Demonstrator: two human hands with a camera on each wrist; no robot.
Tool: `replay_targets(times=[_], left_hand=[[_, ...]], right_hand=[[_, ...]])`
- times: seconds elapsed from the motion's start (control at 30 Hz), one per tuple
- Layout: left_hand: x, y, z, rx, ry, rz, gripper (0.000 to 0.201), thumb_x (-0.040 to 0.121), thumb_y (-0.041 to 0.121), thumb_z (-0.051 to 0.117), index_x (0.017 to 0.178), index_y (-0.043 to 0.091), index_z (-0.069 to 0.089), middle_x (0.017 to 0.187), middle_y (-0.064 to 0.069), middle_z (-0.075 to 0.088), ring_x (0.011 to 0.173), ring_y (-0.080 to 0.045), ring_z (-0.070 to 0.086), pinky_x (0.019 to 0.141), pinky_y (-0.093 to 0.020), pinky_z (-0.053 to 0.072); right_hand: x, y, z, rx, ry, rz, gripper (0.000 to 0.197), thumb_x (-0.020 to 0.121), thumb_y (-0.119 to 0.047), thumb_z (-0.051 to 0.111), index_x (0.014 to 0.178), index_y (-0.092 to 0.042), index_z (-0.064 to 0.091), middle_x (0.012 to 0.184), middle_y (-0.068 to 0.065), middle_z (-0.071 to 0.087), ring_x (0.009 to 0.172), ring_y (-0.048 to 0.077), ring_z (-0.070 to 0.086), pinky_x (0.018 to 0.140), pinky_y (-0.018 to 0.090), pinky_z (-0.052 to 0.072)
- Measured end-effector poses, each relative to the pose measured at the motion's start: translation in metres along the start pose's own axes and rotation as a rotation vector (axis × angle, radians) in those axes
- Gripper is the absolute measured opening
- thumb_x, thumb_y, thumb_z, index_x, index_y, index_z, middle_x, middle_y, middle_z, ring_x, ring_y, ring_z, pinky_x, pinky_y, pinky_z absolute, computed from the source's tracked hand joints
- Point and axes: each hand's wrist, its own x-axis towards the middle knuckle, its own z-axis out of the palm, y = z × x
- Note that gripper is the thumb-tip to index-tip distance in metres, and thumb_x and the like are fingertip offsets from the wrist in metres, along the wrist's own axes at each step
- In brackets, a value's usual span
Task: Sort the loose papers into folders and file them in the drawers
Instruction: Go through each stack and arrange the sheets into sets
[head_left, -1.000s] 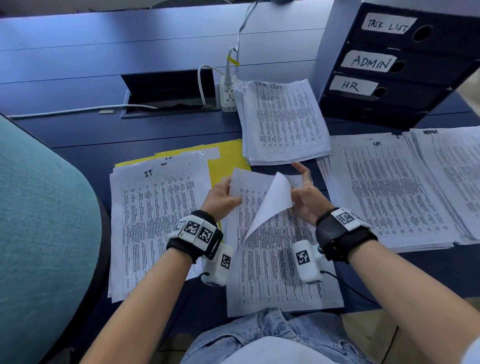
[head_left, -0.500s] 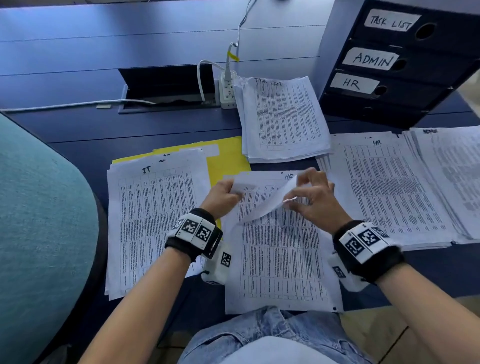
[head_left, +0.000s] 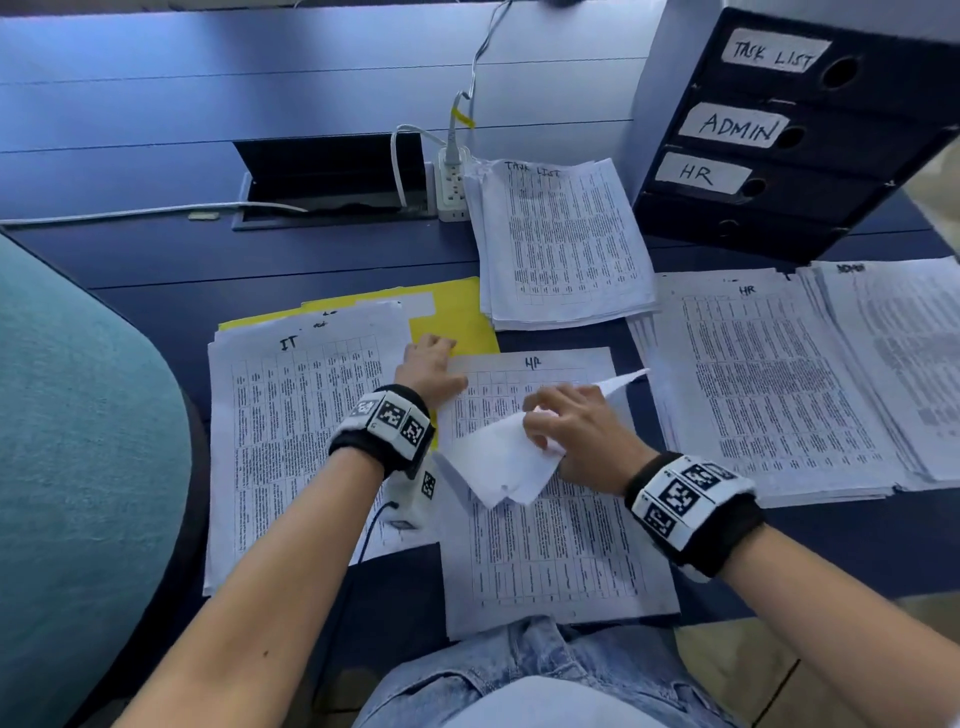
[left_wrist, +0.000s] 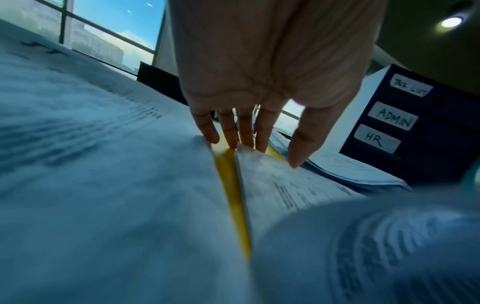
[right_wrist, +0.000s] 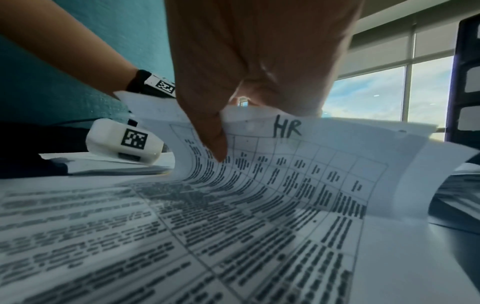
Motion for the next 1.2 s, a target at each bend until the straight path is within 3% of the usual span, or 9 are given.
replay_targets(times=[0.3, 0.4, 0.47, 0.63, 0.73, 0.8, 0.9, 1.03, 1.2], left_hand=[[-0.014, 0.003, 0.010, -0.044, 0.131, 0.281, 0.030, 0.089, -0.003, 0.047, 0.113, 0.005, 0.063, 0.112, -0.015, 0.065, 0.104, -0.029, 0.060, 0.092, -0.035, 0.047], [-0.025, 0.003, 0.007, -0.233, 0.049, 0.366, 0.017, 0.085, 0.000, 0.055, 0.091, 0.001, 0.070, 0.083, -0.016, 0.069, 0.072, -0.017, 0.060, 0.070, -0.035, 0.048], [-0.034, 0.006, 0.003, -0.387, -0.108, 0.388, 0.031, 0.079, 0.031, 0.063, 0.083, 0.001, 0.070, 0.075, -0.018, 0.066, 0.064, -0.011, 0.053, 0.062, -0.032, 0.044], [-0.048, 0.009, -0.003, -0.483, -0.281, 0.319, 0.110, 0.040, 0.099, 0.036, 0.100, 0.012, 0.068, 0.108, -0.007, 0.066, 0.096, -0.011, 0.057, 0.084, -0.026, 0.039], [-0.041, 0.012, 0.001, -0.397, -0.184, 0.156, 0.099, 0.068, 0.084, 0.023, 0.127, 0.011, 0.054, 0.133, -0.005, 0.048, 0.125, -0.018, 0.042, 0.099, -0.029, 0.031], [-0.032, 0.011, 0.007, -0.158, -0.015, 0.042, 0.066, 0.090, 0.055, 0.041, 0.137, 0.008, 0.040, 0.140, -0.014, 0.034, 0.133, -0.029, 0.029, 0.109, -0.036, 0.025], [-0.022, 0.015, 0.012, 0.052, -0.040, -0.037, 0.058, 0.090, 0.040, 0.054, 0.136, 0.008, 0.037, 0.140, -0.015, 0.026, 0.133, -0.030, 0.021, 0.111, -0.040, 0.025], [-0.019, 0.021, 0.010, 0.018, -0.095, 0.014, 0.052, 0.091, 0.043, 0.050, 0.130, 0.009, 0.045, 0.134, -0.013, 0.040, 0.126, -0.029, 0.033, 0.105, -0.035, 0.029], [-0.037, 0.039, -0.001, -0.554, -0.098, 0.198, 0.099, 0.074, 0.083, 0.014, 0.140, 0.014, 0.041, 0.147, -0.007, 0.037, 0.135, -0.021, 0.033, 0.115, -0.038, 0.021]], right_hand=[[0.015, -0.006, 0.001, 0.093, -0.036, 0.261, 0.058, 0.079, 0.004, 0.057, 0.135, -0.008, 0.045, 0.122, 0.011, 0.055, 0.106, 0.026, 0.052, 0.096, 0.042, 0.039], [0.020, -0.001, 0.003, -0.021, 0.126, 0.289, 0.061, 0.065, 0.001, 0.072, 0.122, -0.008, 0.055, 0.122, 0.008, 0.037, 0.099, 0.028, 0.045, 0.078, 0.045, 0.046], [0.018, 0.000, 0.004, -0.139, 0.174, 0.305, 0.043, 0.051, -0.007, 0.080, 0.091, -0.012, 0.065, 0.119, 0.006, 0.039, 0.101, 0.025, 0.036, 0.077, 0.043, 0.037], [0.010, -0.001, 0.003, -0.153, 0.139, 0.286, 0.027, 0.057, -0.001, 0.071, 0.077, -0.015, 0.058, 0.095, 0.003, 0.064, 0.101, 0.022, 0.047, 0.093, 0.046, 0.021], [0.005, -0.002, -0.003, -0.028, 0.003, 0.192, 0.029, 0.062, 0.003, 0.069, 0.083, -0.016, 0.062, 0.083, -0.002, 0.065, 0.082, 0.018, 0.063, 0.091, 0.046, 0.035], [0.002, -0.004, -0.006, -0.014, -0.018, 0.126, 0.038, 0.048, -0.001, 0.081, 0.079, -0.019, 0.069, 0.073, -0.004, 0.065, 0.066, 0.016, 0.064, 0.075, 0.040, 0.045], [0.001, -0.008, -0.006, -0.019, -0.099, 0.125, 0.032, 0.046, -0.005, 0.085, 0.070, -0.020, 0.070, 0.068, -0.003, 0.062, 0.062, 0.016, 0.060, 0.070, 0.036, 0.045], [0.004, -0.006, -0.015, -0.020, -0.012, 0.239, 0.012, 0.079, -0.002, 0.064, 0.085, -0.011, 0.069, 0.083, 0.006, 0.068, 0.078, 0.022, 0.063, 0.084, 0.035, 0.035], [0.017, 0.011, -0.048, -0.091, 0.195, 0.474, 0.010, 0.093, -0.014, 0.049, 0.096, -0.012, 0.058, 0.080, 0.003, 0.063, 0.077, 0.020, 0.058, 0.081, 0.031, 0.027]])
